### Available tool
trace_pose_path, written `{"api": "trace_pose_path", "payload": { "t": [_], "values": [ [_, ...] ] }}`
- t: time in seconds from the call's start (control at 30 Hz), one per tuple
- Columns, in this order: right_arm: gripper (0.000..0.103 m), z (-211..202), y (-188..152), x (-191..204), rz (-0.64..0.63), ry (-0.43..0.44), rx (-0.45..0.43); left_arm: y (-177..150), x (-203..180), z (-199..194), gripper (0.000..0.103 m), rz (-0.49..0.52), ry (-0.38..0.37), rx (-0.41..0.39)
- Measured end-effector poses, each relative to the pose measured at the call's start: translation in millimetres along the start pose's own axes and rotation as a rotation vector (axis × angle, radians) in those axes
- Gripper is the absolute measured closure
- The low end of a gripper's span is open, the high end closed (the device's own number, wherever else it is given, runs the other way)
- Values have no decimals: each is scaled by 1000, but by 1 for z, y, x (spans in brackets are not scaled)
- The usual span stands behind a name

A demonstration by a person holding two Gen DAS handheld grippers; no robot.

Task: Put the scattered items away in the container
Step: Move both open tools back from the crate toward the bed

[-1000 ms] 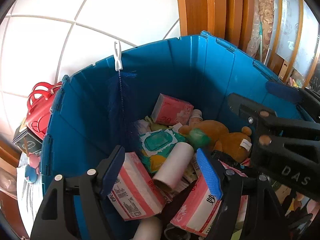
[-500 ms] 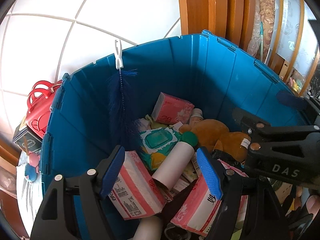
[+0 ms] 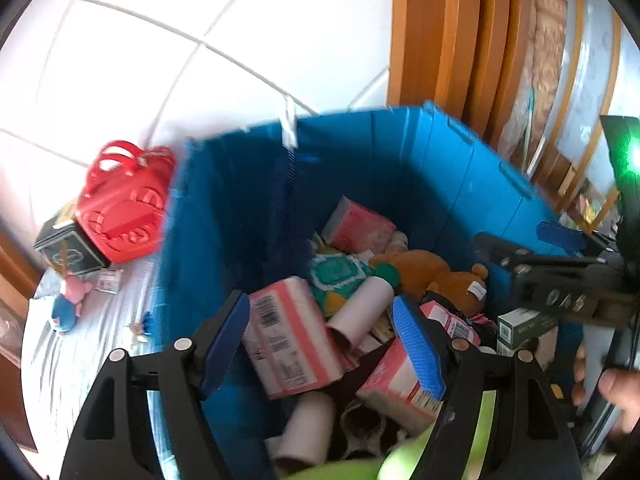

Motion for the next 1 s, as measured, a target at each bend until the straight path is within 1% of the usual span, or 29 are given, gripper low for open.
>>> {"api": "trace_pose_path", "payload": {
  "t": [0.07, 0.13, 0.23, 0.3, 0.43, 0.53, 0.57, 0.6, 0.63, 0.77, 0.83, 0.93, 1.0],
  "values": [
    [0, -23, 5, 6, 5, 9, -47, -1, 14, -20, 29, 7, 8, -45],
    [0, -45, 11, 16, -5, 19, -84, -5, 30, -37, 29, 4, 6, -60],
    [0, -72, 16, 41, -29, 30, -128, -9, 58, -62, 29, -28, -32, -93],
    [0, -86, 18, 62, -41, 29, -149, -11, 82, -80, 29, -45, -55, -129],
    [0, -113, 23, 123, -71, 55, -205, -14, 133, -103, 29, -59, -63, -173],
    [0, -134, 30, 176, -87, 62, -251, -15, 190, -116, 29, -88, -71, -193],
    [0, -140, 32, 195, -94, 65, -266, -15, 210, -119, 29, -96, -64, -196],
    [0, -145, 35, 216, -99, 69, -282, -15, 239, -123, 29, -105, -47, -202],
    [0, -149, 37, 236, -102, 73, -296, -16, 257, -124, 29, -107, -38, -204],
    [0, -151, 54, 317, -100, 101, -349, -14, 343, -124, 29, -105, 5, -216],
    [0, -142, 58, 352, -96, 97, -360, -11, 373, -118, 29, -111, 26, -214],
    [0, -117, 59, 396, -102, 113, -322, -10, 418, -98, 29, -139, 46, -179],
    [0, -96, 57, 415, -99, 105, -284, -13, 436, -86, 29, -145, 49, -160]
  ]
}}
Point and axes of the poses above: each gripper's, at about its wrist camera, not at the fingertips, and z roughly the way its jaws point, x to its left, y to its top, the point moved 9 cm from there along z, roughly the way its jaws point, and after that the axes turned 15 degrees about -z, right-handed, at the moved point
